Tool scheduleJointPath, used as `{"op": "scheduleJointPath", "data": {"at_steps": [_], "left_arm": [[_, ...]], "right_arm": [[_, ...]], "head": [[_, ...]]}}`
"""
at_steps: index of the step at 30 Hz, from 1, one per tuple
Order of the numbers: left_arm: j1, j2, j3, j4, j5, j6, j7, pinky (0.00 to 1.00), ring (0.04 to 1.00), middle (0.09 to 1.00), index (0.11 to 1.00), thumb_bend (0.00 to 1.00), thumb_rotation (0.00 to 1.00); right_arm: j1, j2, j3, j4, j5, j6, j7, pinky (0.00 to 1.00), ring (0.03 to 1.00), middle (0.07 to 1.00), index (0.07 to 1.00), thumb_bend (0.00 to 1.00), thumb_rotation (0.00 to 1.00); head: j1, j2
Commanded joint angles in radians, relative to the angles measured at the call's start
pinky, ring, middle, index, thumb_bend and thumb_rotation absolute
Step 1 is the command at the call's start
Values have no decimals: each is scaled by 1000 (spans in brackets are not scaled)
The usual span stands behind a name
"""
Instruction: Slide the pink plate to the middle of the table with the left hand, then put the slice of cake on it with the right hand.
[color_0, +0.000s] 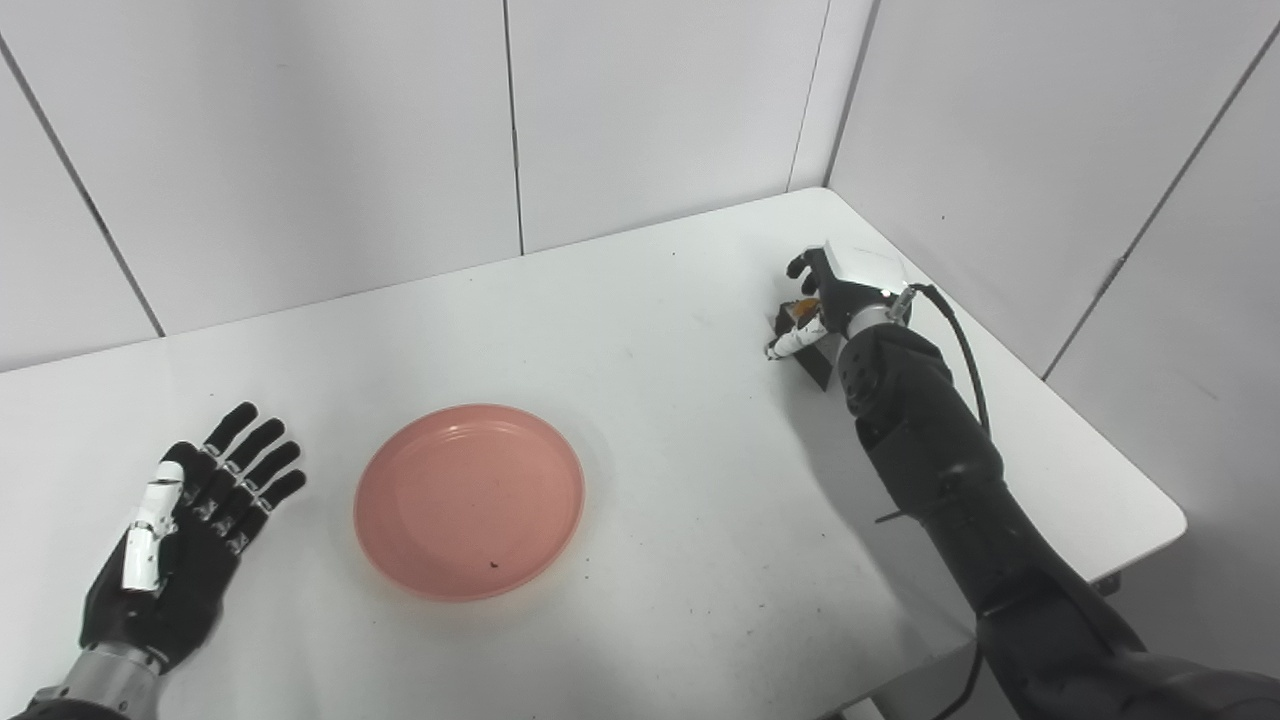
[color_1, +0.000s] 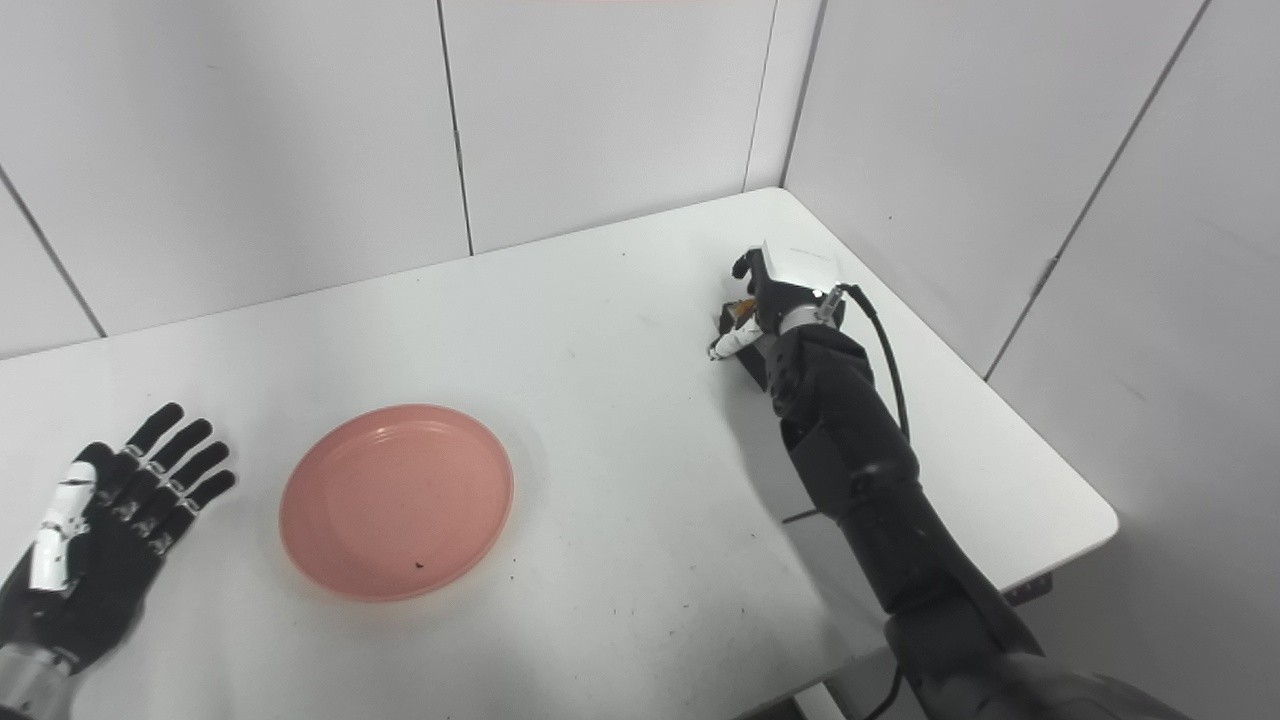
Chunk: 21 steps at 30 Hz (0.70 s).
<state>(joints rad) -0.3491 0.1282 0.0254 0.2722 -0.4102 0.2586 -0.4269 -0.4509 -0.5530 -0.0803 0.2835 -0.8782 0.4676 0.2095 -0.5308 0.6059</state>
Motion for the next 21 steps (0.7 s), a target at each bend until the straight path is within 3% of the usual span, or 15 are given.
{"op": "scheduleJointPath", "data": {"at_steps": [1,8,12,16,21], "left_arm": [[38,10,-8,39,18,69,19,877,894,910,896,447,944],[40,5,-10,27,18,78,27,883,892,908,896,446,942],[41,6,-10,27,16,77,26,885,894,911,901,448,934],[40,7,-10,32,16,73,23,887,897,912,903,454,933],[41,1,-11,22,13,80,24,898,905,919,910,441,960]], "right_arm": [[-27,-23,-21,-33,-2,2,15,325,415,460,527,525,1],[-28,-10,-53,-44,-40,2,64,368,446,477,509,524,0],[-30,-23,-44,-17,-20,2,41,367,446,474,511,525,0],[-27,-8,-75,-60,-70,2,103,383,466,481,503,525,0],[-30,-7,-96,-71,-67,2,121,393,467,480,505,525,0]], "head": [[1,-1],[10,-2],[10,-2],[10,-2],[21,0]]}}
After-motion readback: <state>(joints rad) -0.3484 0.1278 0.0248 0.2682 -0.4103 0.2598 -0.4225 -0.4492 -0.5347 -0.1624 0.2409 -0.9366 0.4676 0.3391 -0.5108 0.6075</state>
